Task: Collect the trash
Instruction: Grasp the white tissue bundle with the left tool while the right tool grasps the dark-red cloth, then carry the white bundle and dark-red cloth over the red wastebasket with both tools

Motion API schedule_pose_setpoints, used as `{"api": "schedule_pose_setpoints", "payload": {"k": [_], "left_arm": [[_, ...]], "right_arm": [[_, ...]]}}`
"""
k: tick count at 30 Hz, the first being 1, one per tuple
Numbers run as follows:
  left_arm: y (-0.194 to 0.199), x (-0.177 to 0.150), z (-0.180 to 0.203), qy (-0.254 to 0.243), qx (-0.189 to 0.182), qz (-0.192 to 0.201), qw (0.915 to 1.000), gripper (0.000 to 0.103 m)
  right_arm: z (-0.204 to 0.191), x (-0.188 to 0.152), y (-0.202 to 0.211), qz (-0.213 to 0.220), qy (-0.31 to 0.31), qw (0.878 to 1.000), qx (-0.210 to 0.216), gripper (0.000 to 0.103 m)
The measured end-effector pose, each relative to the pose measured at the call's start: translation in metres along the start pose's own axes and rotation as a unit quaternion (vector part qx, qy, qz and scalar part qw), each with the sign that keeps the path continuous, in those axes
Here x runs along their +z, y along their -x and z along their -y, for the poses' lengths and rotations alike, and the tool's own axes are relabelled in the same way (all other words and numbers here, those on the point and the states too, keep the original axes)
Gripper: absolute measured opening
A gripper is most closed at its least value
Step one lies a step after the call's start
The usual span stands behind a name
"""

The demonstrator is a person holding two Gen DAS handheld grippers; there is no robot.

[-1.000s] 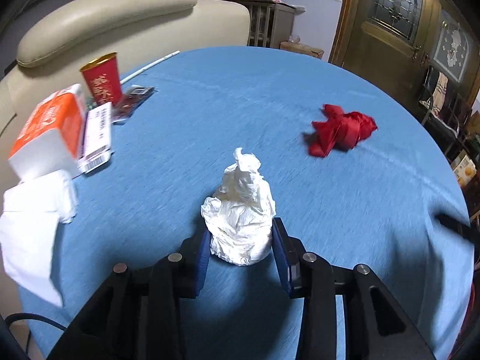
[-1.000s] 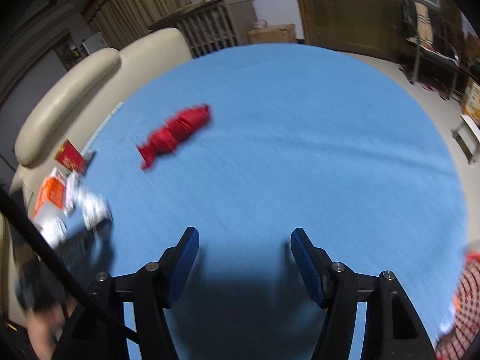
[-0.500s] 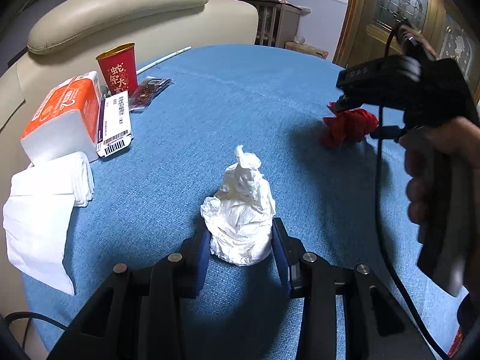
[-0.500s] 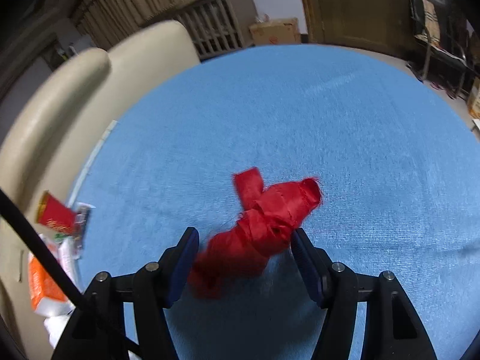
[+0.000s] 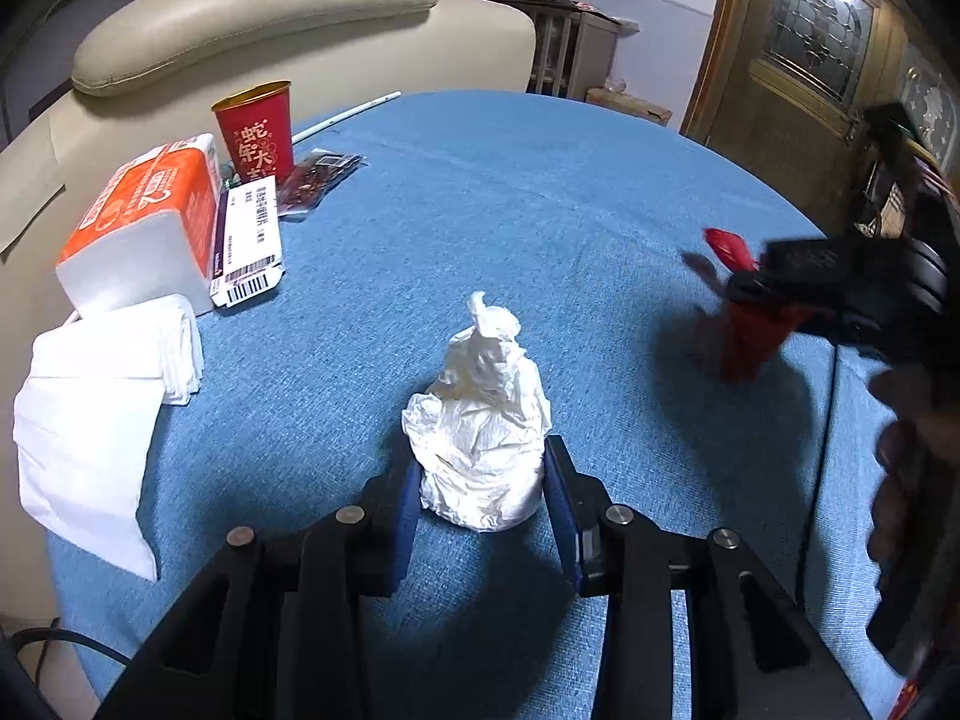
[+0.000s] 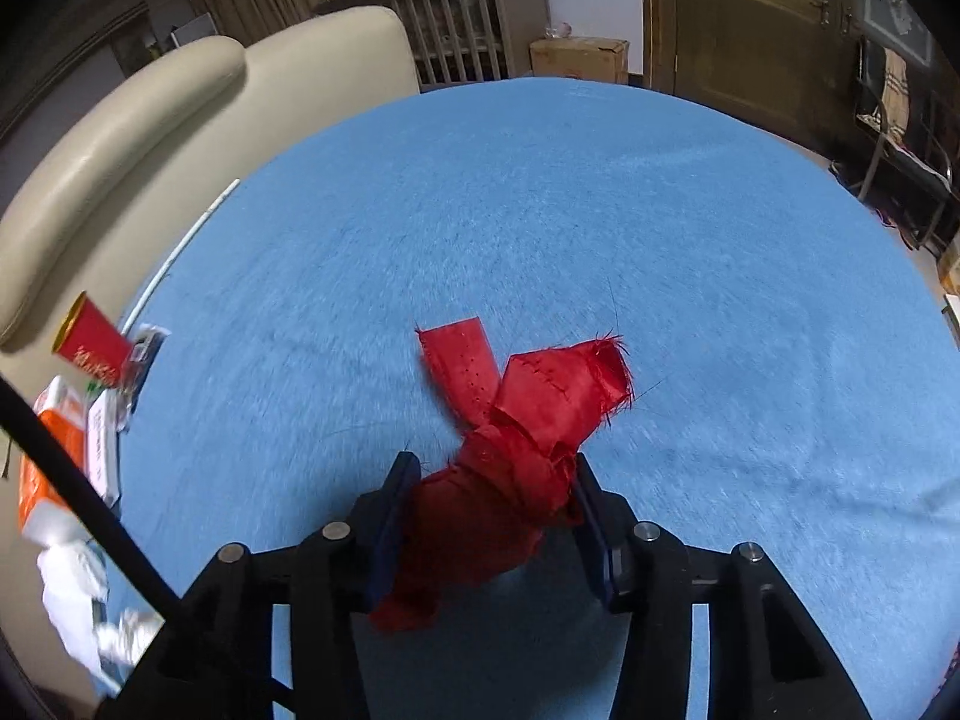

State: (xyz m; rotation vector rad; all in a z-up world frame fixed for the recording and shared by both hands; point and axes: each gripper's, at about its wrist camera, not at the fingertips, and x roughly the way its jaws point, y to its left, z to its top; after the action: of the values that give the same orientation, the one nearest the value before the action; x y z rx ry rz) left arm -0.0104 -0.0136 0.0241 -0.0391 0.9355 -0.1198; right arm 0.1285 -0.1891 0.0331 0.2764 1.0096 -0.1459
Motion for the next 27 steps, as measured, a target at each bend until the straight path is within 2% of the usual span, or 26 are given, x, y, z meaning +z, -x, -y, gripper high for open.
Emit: {"api": "schedule_pose_setpoints", "payload": {"k": [7, 12, 27], "left_arm": [[0.019, -0.007, 0.005, -0.007, 0.007, 0.011, 0.9999, 0.041], [0.032, -0.017, 0.01, -0.014, 0.008, 0.013, 0.9998, 0.041], [0.079, -0.043, 0.025, -0.037, 0.005, 0.027, 0.9989, 0.041]], "right_arm": [[0.001, -0.035, 0.033, 0.01, 0.014, 0.999, 0.029, 0.052], [0.002, -0.072, 0.061, 0.015, 0.03, 0.998, 0.046, 0.052], [0.021, -0.148, 0.126, 0.052, 0.021, 0.997, 0.06, 0.052]]}}
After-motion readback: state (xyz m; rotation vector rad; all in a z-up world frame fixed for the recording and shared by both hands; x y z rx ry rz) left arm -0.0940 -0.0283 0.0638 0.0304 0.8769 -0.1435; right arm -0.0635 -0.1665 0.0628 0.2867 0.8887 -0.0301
